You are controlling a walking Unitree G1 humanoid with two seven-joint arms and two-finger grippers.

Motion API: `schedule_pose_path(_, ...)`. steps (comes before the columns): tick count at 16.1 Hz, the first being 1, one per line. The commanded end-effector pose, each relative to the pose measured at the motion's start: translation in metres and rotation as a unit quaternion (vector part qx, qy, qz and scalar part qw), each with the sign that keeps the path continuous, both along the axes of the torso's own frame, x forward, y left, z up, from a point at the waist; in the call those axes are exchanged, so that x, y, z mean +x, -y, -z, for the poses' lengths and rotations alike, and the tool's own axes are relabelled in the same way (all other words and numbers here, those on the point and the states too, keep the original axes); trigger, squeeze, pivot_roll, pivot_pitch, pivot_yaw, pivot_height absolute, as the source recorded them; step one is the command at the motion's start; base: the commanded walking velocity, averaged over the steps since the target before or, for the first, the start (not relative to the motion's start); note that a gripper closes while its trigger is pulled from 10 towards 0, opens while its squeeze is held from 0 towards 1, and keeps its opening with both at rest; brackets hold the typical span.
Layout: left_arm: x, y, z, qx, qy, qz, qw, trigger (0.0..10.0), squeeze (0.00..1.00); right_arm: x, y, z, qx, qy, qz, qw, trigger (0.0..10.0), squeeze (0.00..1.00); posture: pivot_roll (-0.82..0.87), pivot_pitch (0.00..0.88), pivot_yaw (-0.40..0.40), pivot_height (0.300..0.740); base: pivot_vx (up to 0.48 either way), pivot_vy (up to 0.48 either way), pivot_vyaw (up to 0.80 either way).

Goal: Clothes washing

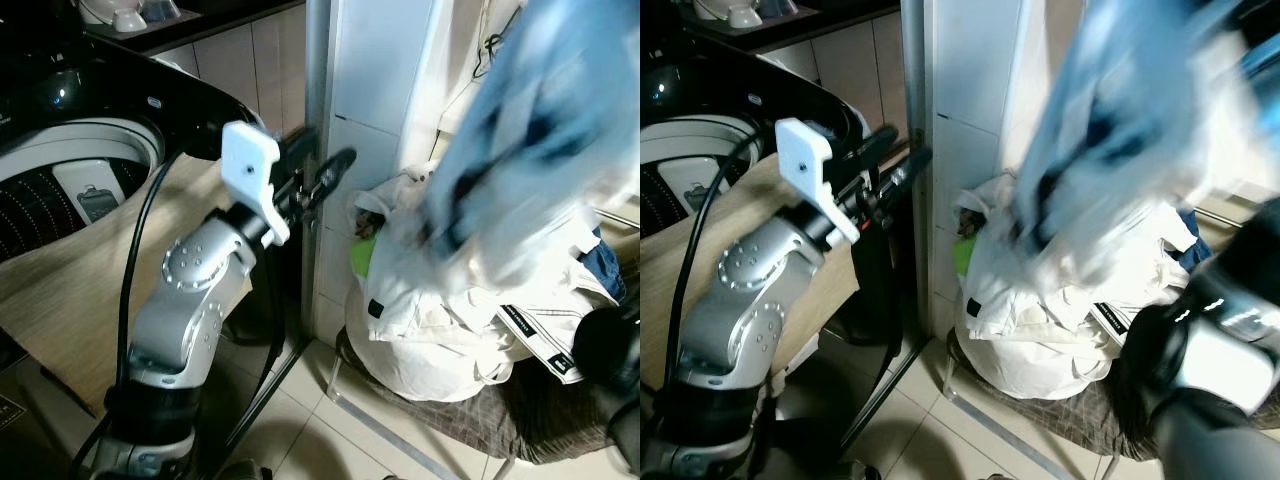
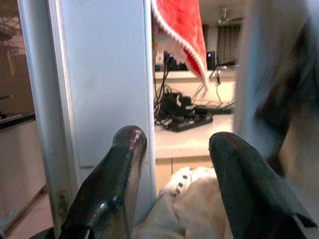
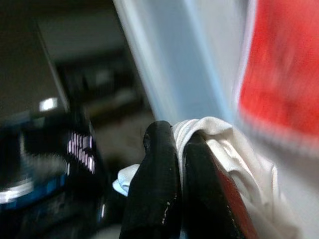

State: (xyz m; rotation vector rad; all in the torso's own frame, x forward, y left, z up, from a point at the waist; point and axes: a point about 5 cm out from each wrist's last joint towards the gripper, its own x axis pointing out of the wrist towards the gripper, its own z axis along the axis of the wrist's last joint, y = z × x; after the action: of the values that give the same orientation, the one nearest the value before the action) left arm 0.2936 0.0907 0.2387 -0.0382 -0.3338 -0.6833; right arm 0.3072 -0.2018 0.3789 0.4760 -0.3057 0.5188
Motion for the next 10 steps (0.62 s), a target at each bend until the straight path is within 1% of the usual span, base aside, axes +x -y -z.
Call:
schedule_pose_path(1, 0.004, 0.001, -0.007, -0.018, -0.001, 0.000, 1.000, 10.0, 0.00, -0.001, -0.011, 0.004, -0.025, -0.010, -0.028, 0.999, 0.0, 0.00, -0.09, 0.000, -0.038, 0.740, 0.000, 0.000, 0.00)
schedule_pose_path(2, 0.005, 0.002, -0.017, -0.062, -0.005, 0.014, 0.998, 10.0, 0.00, 0.000, -0.019, 0.014, -0.023, -0.031, -0.050, 0.998, 0.0, 0.00, -0.09, 0.000, -0.039, 0.740, 0.000, 0.000, 0.00)
schedule_pose_path(3, 0.005, 0.002, -0.017, -0.062, -0.005, 0.014, 0.998, 10.0, 0.00, 0.000, -0.019, 0.014, -0.023, -0.031, -0.050, 0.998, 0.0, 0.00, -0.09, 0.000, -0.039, 0.740, 0.000, 0.000, 0.00)
schedule_pose_path(4, 0.004, 0.004, -0.020, -0.083, -0.009, 0.028, 0.996, 10.0, 0.00, 0.001, -0.021, 0.017, -0.020, -0.039, -0.051, 0.998, 0.0, 0.00, -0.09, 0.000, -0.039, 0.740, 0.000, 0.000, 0.00)
schedule_pose_path(5, 0.001, 0.009, -0.023, -0.092, -0.015, 0.066, 0.993, 10.0, 1.00, 0.001, -0.024, 0.025, -0.006, -0.052, -0.070, 0.996, 0.0, 0.00, -0.09, 0.000, -0.041, 0.740, 0.000, 0.000, 0.00)
schedule_pose_path(7, 0.001, 0.017, -0.021, -0.085, -0.024, 0.087, 0.992, 10.0, 1.00, 0.000, -0.033, 0.031, 0.016, -0.062, -0.106, 0.992, 0.0, 0.00, -0.09, 0.000, -0.046, 0.740, 0.000, 0.000, 0.00)
schedule_pose_path(8, 0.002, 0.025, -0.015, -0.072, -0.038, 0.098, 0.992, 10.0, 1.00, -0.003, -0.043, 0.035, 0.025, -0.067, -0.132, 0.989, 0.0, 0.00, -0.10, 0.000, -0.045, 0.740, 0.000, 0.000, 0.00)
schedule_pose_path(9, 0.004, 0.032, -0.012, -0.069, -0.047, 0.103, 0.991, 10.0, 1.00, -0.004, -0.051, 0.036, 0.028, -0.068, -0.143, 0.987, 0.0, 0.00, -0.10, 0.000, -0.044, 0.740, 0.000, 0.000, 0.00)
schedule_pose_path(10, 0.004, 0.034, -0.013, -0.075, -0.052, 0.106, 0.990, 10.0, 1.00, -0.004, -0.053, 0.037, 0.031, -0.069, -0.146, 0.986, 0.0, 0.00, -0.10, 0.000, -0.044, 0.740, 0.000, 0.000, 0.00)
